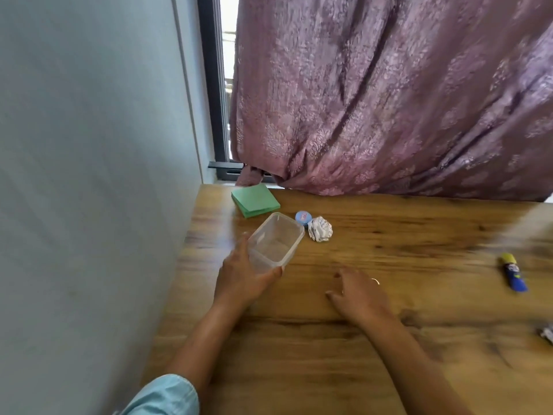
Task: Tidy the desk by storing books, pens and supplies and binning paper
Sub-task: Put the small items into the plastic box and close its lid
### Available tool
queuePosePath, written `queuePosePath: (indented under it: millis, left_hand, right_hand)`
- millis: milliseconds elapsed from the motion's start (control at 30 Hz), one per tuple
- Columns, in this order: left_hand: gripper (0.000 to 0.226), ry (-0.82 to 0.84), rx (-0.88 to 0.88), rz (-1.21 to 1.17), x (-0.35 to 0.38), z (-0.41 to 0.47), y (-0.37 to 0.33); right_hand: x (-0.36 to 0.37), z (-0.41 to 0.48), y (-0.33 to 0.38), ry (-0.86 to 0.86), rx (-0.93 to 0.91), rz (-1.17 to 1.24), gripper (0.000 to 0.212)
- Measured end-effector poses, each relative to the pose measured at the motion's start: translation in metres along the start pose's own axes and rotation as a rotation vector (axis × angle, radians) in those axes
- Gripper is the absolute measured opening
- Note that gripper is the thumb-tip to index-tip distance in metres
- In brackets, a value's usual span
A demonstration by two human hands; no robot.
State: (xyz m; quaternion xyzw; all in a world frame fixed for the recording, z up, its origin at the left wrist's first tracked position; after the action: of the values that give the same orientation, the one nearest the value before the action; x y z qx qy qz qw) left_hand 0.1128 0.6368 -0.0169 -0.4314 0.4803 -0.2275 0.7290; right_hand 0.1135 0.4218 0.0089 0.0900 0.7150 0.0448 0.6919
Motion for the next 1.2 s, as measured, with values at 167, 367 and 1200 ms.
queuePosePath:
  millis: [167,367,1200]
  left_hand:
    - [0.077,0.036,0.042,-0.106,0.015,-0.023,-0.005]
    - [0.071,-0.017,0.137,-0.062,0.025,-0.052,-0.002]
    - [0.059,-0.126,0.035,-0.102,0.02,-0.055,0.003]
  right_hand:
    - [0.013,-0.016,-0.021,-0.029,0.033,0.015,0.044]
    - [-0.004,-0.015,-0.005,-0.117,-0.041,0.296,0.024]
    - [-0.014,0.007,0.105,0.084,-0.242,-0.063,0.027]
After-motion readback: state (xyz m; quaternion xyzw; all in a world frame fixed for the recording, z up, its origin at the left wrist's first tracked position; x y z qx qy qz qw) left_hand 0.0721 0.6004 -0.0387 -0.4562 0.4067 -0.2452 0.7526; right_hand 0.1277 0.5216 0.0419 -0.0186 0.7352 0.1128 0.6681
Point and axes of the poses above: each hand's wrist, its own z-axis towards the middle knuckle, its own x-axis out of the palm, y = z × x, the point moved 2 cm from there along z, towards the middle knuckle, and after that the axes turned 14 degrees about -y, right-handed, at the moved point
